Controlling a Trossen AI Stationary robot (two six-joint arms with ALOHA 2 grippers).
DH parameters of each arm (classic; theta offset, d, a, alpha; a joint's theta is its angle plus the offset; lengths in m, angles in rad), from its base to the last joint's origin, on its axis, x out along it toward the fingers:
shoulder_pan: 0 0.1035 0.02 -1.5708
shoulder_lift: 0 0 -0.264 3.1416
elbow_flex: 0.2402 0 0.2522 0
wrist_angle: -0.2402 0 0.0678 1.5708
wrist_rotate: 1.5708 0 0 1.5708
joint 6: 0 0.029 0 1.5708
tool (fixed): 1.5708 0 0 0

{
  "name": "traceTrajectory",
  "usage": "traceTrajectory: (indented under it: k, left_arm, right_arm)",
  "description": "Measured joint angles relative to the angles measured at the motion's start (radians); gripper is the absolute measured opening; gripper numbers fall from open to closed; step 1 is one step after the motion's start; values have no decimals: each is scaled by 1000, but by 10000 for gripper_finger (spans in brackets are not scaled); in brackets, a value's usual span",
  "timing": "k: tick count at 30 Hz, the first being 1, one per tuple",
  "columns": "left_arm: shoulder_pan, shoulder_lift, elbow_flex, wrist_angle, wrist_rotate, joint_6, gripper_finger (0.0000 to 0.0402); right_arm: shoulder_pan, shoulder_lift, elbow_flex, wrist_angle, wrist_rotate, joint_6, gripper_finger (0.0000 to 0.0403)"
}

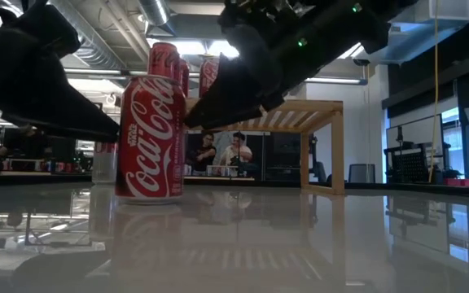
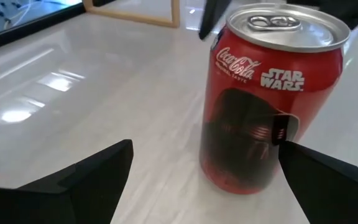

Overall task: Place canned beverage on shelf
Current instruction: Put the red and white soda can on the shelf aligned with the other red and white soda can

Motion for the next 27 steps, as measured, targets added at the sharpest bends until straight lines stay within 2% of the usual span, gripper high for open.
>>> traceTrajectory:
  k: [4,6,12,19,27]
  left_arm:
    - [-2,-3,0,-4,-21,-24,394]
    - [-4,-9,0,4,-23,-21,394]
    - [-16,-18,0,-5,-19,-18,394]
    - [-17,-18,0,-8,-31,-18,394]
    - [-17,-18,0,-6,-33,-18,394]
  right_arm:
    - [8,-43,0,-120,70,-20,326]
    - [8,-80,0,-172,72,8,326]
    - [11,-155,0,-198,-17,64,326]
    - [11,-126,2,93,-96,52,326]
    - [11,-23,0,350,-97,-1,326]
